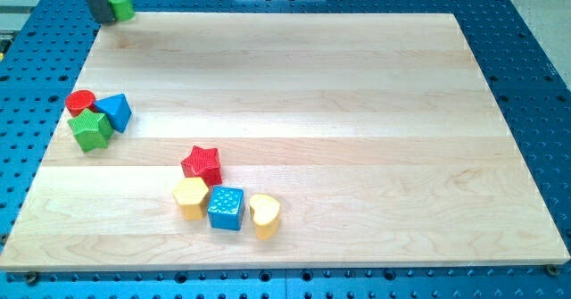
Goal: Move the green star and triangle slightly upwards
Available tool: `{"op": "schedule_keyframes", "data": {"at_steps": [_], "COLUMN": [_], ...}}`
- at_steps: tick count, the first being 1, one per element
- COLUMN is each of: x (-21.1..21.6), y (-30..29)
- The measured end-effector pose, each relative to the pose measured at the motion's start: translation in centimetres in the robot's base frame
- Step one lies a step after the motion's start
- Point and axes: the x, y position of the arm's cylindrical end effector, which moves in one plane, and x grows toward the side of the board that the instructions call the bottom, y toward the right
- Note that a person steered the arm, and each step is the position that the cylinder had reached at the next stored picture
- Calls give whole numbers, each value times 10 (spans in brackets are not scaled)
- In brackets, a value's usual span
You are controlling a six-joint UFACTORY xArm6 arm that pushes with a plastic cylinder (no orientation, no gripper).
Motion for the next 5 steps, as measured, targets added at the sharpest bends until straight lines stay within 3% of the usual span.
{"op": "schedule_keyframes", "data": {"at_steps": [5], "x": [57], "y": [25]}}
